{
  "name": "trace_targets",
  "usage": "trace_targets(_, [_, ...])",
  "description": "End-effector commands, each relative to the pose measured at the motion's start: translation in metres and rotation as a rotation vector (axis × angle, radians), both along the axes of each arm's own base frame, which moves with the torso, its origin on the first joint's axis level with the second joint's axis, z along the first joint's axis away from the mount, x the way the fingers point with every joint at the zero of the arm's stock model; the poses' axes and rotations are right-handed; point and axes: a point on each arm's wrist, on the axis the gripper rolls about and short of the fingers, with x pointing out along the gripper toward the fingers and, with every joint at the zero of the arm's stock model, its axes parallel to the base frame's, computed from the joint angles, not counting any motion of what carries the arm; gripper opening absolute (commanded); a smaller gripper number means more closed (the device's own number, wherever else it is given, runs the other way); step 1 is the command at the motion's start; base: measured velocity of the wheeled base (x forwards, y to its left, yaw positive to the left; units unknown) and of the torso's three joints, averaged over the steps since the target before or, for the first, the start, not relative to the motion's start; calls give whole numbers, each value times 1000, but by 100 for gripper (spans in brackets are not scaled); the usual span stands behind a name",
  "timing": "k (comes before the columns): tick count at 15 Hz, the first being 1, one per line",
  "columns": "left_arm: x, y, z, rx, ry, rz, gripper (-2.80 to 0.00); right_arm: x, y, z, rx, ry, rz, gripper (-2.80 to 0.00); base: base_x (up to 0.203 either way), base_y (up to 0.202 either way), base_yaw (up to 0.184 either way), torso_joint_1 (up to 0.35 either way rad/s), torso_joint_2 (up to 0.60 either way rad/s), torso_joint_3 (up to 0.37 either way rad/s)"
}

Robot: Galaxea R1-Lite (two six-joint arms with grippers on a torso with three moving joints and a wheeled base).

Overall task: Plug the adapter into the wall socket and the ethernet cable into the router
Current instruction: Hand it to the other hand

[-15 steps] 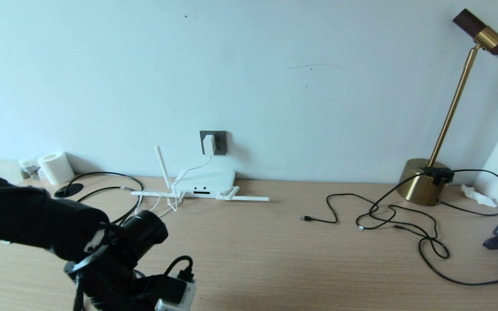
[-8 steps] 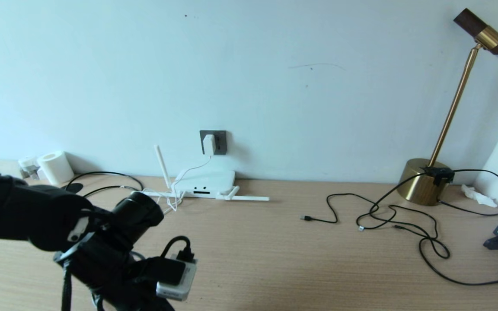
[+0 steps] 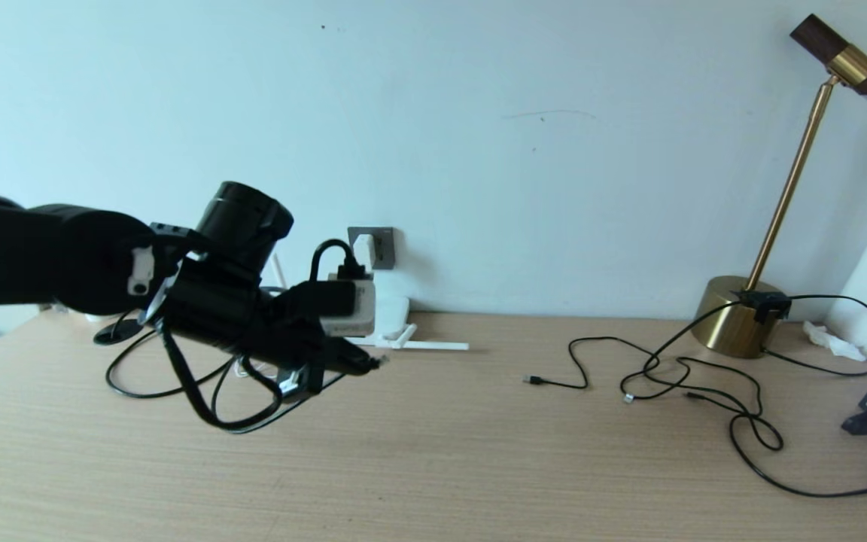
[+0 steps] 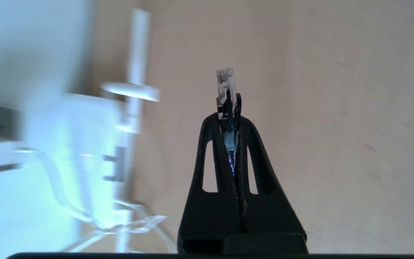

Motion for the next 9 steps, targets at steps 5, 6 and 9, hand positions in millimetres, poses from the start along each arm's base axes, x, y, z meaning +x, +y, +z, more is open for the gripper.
trace_targets(5, [33,-34,74,-169,-282,6,-280,-5,0,63,101,3,16,-280,0,0,0,0,0,0])
trace_targets(6, [32,-46,83,-195,-313,-15,-280,4,1,87,153,65,46,-280,0,0,0,0,0,0])
trace_targets(9, [22,-74,87,-186,-339,-18,-280,57,6,141,295,298,215,0,0,0,0,0,0,0])
